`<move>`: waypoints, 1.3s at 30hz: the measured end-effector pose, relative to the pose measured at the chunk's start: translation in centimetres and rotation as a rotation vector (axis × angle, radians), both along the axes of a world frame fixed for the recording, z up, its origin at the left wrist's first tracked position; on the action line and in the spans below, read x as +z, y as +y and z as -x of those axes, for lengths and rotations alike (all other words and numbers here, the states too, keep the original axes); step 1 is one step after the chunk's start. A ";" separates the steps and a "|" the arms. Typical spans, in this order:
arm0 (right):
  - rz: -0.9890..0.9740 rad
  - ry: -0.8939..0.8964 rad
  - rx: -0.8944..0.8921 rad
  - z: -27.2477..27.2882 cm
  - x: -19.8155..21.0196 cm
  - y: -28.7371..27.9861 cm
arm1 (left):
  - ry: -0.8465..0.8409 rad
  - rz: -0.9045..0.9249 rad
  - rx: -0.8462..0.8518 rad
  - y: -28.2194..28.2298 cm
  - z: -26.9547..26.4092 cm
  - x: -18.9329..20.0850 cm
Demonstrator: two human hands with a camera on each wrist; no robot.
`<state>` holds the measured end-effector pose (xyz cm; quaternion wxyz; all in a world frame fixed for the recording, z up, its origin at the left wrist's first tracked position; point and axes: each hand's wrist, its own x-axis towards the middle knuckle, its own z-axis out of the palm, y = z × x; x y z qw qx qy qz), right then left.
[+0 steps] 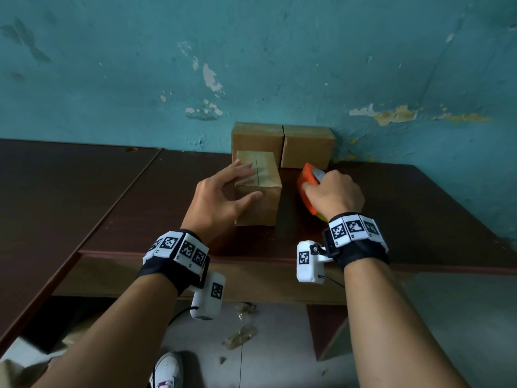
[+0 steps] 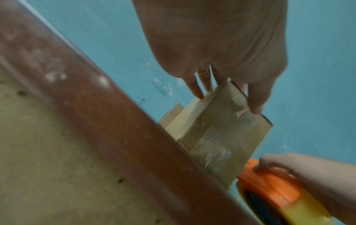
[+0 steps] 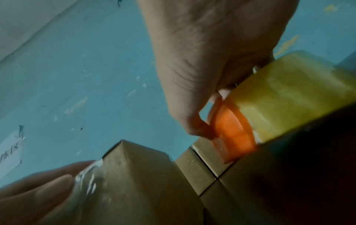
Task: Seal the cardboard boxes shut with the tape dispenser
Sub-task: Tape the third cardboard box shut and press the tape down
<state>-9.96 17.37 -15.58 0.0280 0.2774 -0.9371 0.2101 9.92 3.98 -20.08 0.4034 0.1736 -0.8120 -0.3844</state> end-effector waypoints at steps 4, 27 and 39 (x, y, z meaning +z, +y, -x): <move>0.297 -0.080 -0.032 1.0 1.6 1.1 | 0.066 -0.138 0.022 0.2 -0.1 0.9; 0.699 -0.103 0.555 -1.0 5.0 2.7 | 0.261 -0.590 -0.194 1.7 0.5 5.4; 0.636 -0.097 0.638 -1.1 4.6 2.2 | 0.330 -0.563 -0.125 2.1 0.5 5.1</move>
